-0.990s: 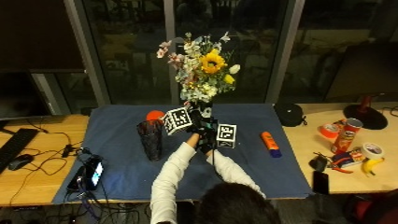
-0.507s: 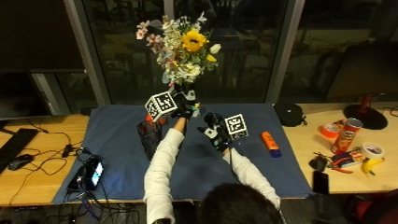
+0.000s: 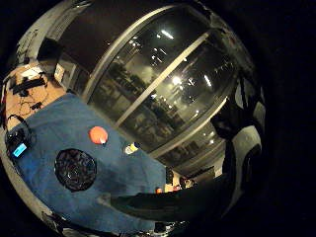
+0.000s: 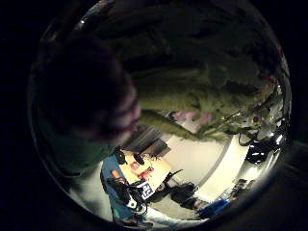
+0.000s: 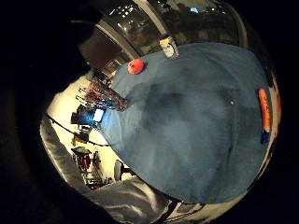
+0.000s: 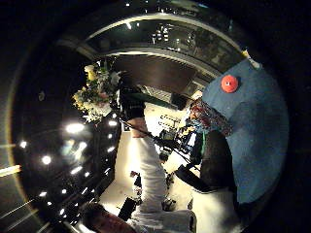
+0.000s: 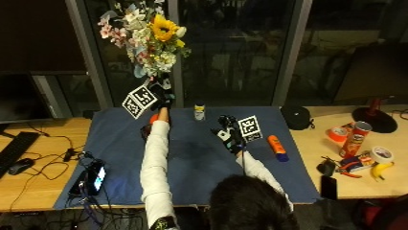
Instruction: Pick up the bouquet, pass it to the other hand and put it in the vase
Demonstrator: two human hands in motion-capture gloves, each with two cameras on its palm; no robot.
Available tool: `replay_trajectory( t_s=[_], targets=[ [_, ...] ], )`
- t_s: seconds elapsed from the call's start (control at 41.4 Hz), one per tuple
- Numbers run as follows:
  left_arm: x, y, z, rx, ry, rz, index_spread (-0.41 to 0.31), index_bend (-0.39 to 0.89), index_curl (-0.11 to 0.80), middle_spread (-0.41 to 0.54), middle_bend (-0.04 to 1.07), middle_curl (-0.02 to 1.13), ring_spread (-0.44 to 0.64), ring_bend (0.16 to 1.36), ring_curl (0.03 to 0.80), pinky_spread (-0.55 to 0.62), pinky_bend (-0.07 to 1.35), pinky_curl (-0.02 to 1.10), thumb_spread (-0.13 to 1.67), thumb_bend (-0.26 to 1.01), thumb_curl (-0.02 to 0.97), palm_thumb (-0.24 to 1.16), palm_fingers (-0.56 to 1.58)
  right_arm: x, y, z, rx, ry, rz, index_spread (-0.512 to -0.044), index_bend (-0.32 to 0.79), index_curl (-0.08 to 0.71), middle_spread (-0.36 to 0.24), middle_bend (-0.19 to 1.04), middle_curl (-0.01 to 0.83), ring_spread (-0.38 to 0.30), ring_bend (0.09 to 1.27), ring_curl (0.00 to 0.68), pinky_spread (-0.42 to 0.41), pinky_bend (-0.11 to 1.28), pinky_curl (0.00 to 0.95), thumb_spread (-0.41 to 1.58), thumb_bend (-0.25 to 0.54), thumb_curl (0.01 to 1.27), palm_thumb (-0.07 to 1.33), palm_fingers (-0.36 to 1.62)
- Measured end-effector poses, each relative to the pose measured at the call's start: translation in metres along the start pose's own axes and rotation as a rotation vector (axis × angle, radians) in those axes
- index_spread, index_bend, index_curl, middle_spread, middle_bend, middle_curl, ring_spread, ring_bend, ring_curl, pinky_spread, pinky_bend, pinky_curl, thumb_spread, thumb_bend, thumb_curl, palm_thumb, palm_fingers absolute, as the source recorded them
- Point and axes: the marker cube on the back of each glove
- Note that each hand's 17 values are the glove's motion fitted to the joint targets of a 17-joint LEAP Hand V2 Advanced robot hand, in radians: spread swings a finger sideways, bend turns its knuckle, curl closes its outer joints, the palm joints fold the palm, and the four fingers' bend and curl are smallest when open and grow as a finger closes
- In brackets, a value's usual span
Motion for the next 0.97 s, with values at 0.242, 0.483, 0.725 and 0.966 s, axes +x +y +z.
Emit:
replay_trajectory(
  t_s=[0.242,0.483,0.725,0.966],
  targets=[
    [-0.065,-0.003,0.007,-0.032,-0.002,-0.055,-0.318,0.26,0.578,-0.367,0.77,0.59,-0.38,0.90,0.488,-0.43,0.75,0.51,0.89,-0.03,0.481,0.77,1.36,-0.019,0.018,-0.003,0.003,0.095,0.171,-0.251,0.13,0.333,-0.061,0.34,0.425,-0.081,0.50,0.349,0.152,0.34,0.323,0.99,-0.022,0.62,0.81,0.49],
    [-0.219,0.113,-0.046,-0.646,-0.177,-0.180,-0.038,0.06,0.510,-0.128,0.58,0.63,-0.10,0.77,0.559,-0.09,0.59,0.56,0.86,-0.12,0.378,0.39,-0.12,0.035,0.025,-0.007,-0.026,0.174,0.028,-0.251,0.14,0.327,-0.060,0.32,0.422,-0.070,0.45,0.343,0.163,0.29,0.318,1.00,-0.020,0.61,0.82,0.50],
    [-0.290,0.166,-0.093,-0.719,-0.289,-0.217,0.204,0.06,0.339,0.304,0.23,0.35,0.30,0.63,0.317,0.31,0.41,0.34,0.81,-0.05,0.352,0.28,-0.16,0.077,0.054,-0.027,-0.068,0.152,0.101,-0.250,0.17,0.342,-0.060,0.30,0.418,-0.056,0.39,0.333,0.175,0.22,0.311,1.02,-0.016,0.60,0.83,0.53],
    [-0.289,0.155,-0.094,-0.673,-0.259,-0.207,0.235,0.11,0.268,0.388,0.22,0.34,0.41,0.61,0.291,0.41,0.40,0.32,0.82,-0.05,0.339,0.22,-0.06,0.086,0.060,-0.026,-0.082,0.050,0.210,-0.243,0.17,0.354,-0.060,0.27,0.415,-0.051,0.34,0.331,0.180,0.19,0.310,1.03,-0.017,0.60,0.85,0.57]
  ],
)
